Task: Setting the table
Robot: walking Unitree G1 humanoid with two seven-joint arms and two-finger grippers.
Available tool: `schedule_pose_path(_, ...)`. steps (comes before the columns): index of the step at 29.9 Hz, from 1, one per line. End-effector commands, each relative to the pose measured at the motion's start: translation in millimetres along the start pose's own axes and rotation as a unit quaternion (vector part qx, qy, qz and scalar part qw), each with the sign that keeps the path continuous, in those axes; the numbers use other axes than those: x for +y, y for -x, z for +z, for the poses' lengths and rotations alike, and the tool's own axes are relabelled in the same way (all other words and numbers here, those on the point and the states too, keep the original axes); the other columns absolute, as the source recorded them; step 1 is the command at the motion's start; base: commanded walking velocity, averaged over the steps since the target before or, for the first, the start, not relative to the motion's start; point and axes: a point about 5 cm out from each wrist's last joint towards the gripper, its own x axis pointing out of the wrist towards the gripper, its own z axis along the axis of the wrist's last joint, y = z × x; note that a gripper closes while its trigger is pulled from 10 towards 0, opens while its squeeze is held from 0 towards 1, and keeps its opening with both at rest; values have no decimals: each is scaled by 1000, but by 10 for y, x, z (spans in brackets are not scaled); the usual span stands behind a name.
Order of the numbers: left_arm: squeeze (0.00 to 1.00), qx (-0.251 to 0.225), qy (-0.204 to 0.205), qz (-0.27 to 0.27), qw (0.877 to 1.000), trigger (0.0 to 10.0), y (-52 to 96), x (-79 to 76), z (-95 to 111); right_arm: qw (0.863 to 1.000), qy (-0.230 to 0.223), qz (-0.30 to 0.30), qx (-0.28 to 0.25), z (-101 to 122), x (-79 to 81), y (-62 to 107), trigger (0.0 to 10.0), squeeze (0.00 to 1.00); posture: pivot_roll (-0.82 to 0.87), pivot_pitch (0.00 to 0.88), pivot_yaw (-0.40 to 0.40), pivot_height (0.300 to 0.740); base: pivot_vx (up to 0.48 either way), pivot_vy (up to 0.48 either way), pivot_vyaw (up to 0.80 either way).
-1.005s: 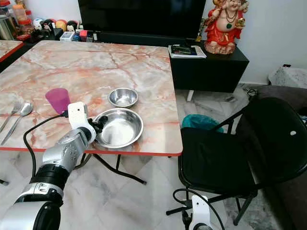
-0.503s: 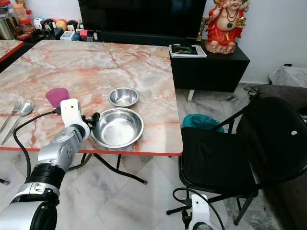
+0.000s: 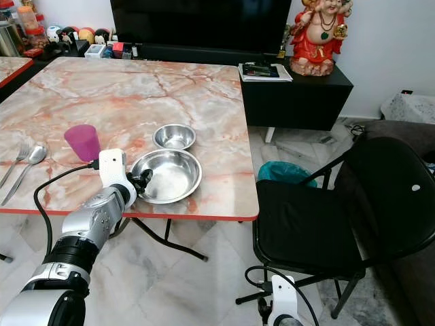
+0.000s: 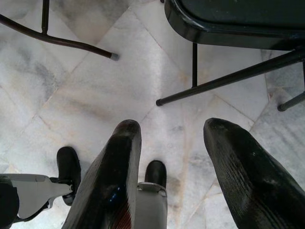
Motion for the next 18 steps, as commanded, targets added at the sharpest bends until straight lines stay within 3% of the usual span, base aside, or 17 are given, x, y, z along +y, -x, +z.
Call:
schedule_pose_path(1,0,24,13,6,1000,10000,0,14,-92,1000,-4,-4,-5,42,-27,-5,10000,0,-48,0,-60,740,0,0,0)
schedule_pose_path(8,0,32,122,8,992,10000,14,88,-57,1000,-2,-4,-4,39,-31,-4,10000,0,-46,0,-61,740,0,0,0)
schedule_pose_path(14,0,7,167,-5,986,10000,31,113,111,1000,0,-4,-4,47,-31,-6,10000,0,-41,0,-60,740,0,0,0)
schedule_pose_path(18,0,5,166,-11,986,10000,41,122,169,1000,2,-3,-5,59,-24,-10,10000,0,-39,0,-57,740,0,0,0)
